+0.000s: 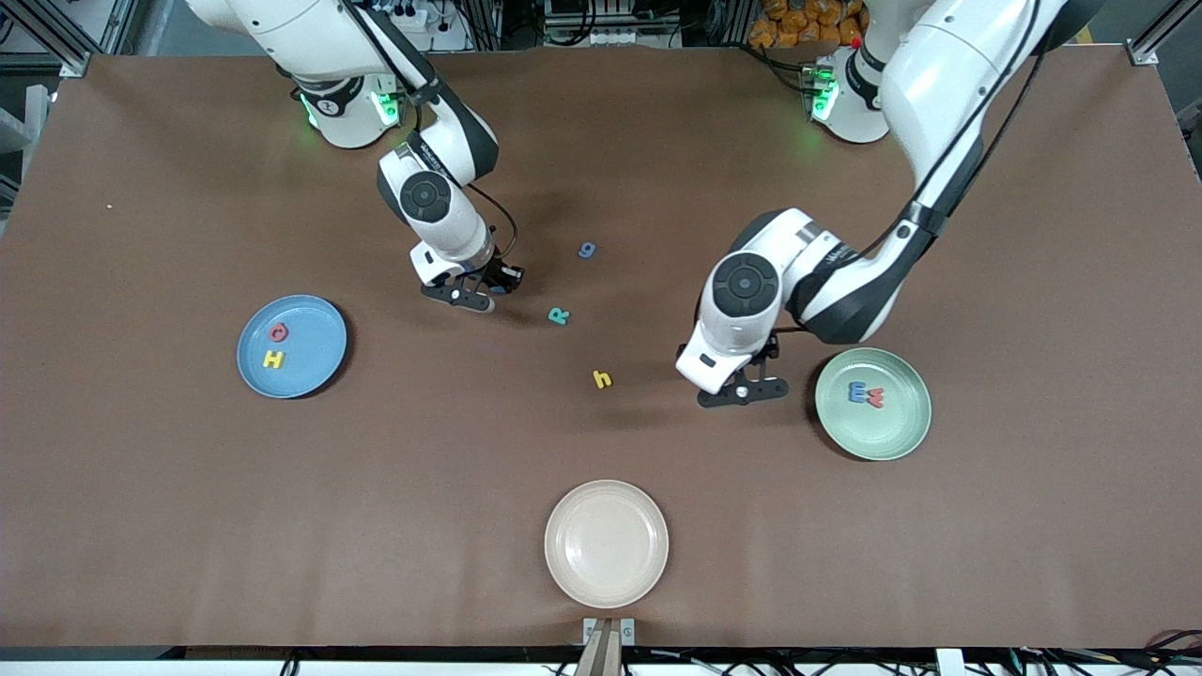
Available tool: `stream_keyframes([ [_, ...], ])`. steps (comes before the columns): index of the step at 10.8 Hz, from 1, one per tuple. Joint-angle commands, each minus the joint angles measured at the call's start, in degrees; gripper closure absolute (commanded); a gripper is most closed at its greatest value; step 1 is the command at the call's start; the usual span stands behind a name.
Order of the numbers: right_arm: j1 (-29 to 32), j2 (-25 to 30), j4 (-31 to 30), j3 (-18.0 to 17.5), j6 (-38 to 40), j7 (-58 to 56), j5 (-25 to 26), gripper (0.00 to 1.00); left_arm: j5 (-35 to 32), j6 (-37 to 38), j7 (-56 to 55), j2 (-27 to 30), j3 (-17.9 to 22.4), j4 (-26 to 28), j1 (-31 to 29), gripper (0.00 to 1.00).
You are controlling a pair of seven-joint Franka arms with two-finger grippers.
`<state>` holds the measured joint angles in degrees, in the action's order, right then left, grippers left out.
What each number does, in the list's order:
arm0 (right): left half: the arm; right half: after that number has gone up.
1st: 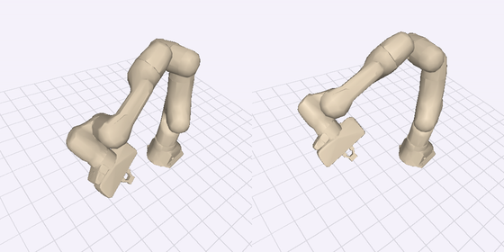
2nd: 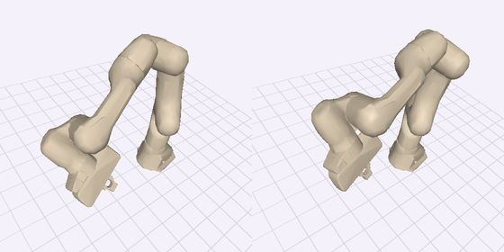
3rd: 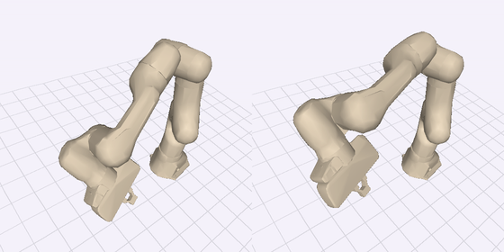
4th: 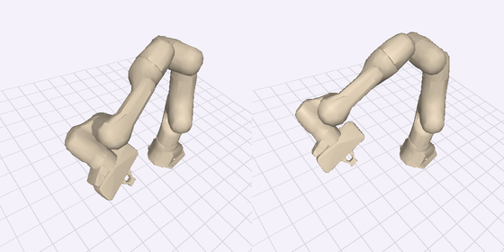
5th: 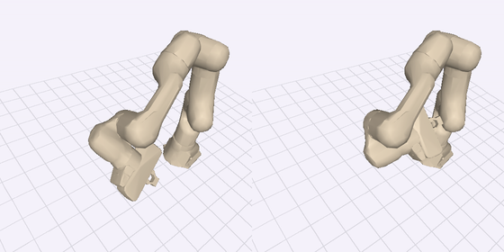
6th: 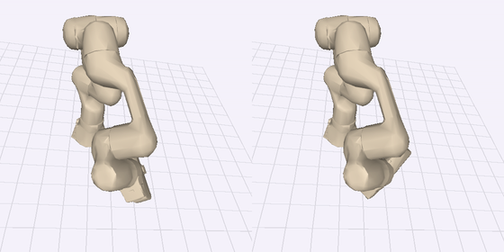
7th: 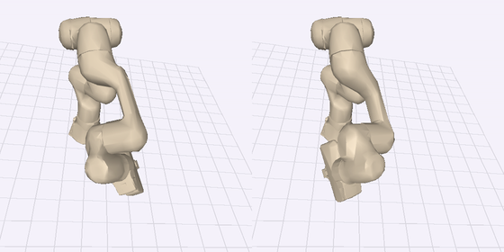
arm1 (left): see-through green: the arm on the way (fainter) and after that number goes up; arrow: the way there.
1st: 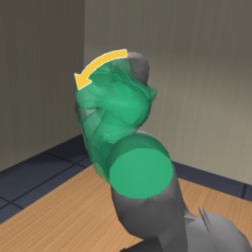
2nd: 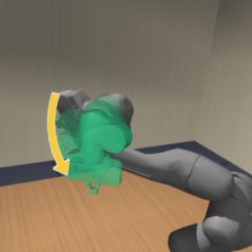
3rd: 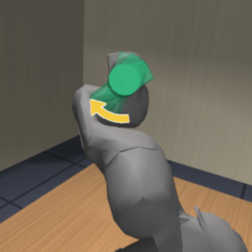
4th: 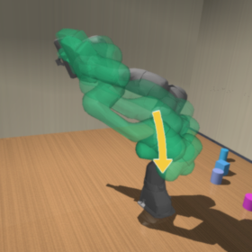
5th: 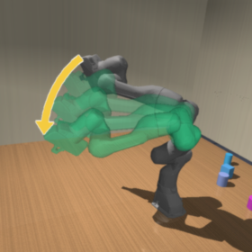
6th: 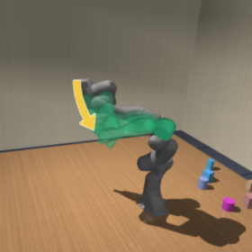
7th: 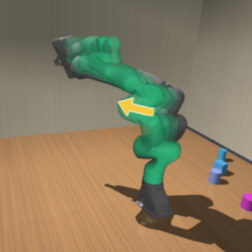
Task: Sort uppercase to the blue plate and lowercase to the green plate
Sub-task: 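Carry the blue W toward the blue plate while the left gripper reaches u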
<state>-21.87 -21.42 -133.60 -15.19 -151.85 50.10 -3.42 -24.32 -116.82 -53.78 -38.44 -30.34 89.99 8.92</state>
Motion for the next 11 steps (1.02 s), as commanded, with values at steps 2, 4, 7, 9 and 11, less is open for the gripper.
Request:
stream_keyframes([
  [2, 1.9, 1.1, 6.0, -0.1, 12.6, -4.3, 0.3, 0.77, 1.6, 1.8, -4.3, -3.1, 1.2, -6.0, 3.8, 0.00],
  [4, 4.3, 2.3, 6.3, 0.4, 14.5, -9.0, 0.3, 0.78, 1.6, 1.7, -10.5, -5.8, 1.4, -8.8, 6.3, 0.00],
  [7, 6.1, 2.7, 9.9, 4.2, 21.8, -18.4, 0.4, 0.78, 1.8, 1.2, -14.7, -7.0, 6.1, -10.7, 11.6, 0.00],
  [9, 6.2, 3.3, 12.5, 9.2, 26.3, -27.2, 0.4, 0.78, 2.5, 0.5, -17.7, -8.8, 6.3, -12.9, 13.0, 0.00],
  [11, 6.2, 3.2, 14.1, 14.0, 27.5, -35.8, 0.4, 0.78, 2.5, -1.4, -20.4, -11.0, 6.7, -15.2, 14.8, 0.00],
])
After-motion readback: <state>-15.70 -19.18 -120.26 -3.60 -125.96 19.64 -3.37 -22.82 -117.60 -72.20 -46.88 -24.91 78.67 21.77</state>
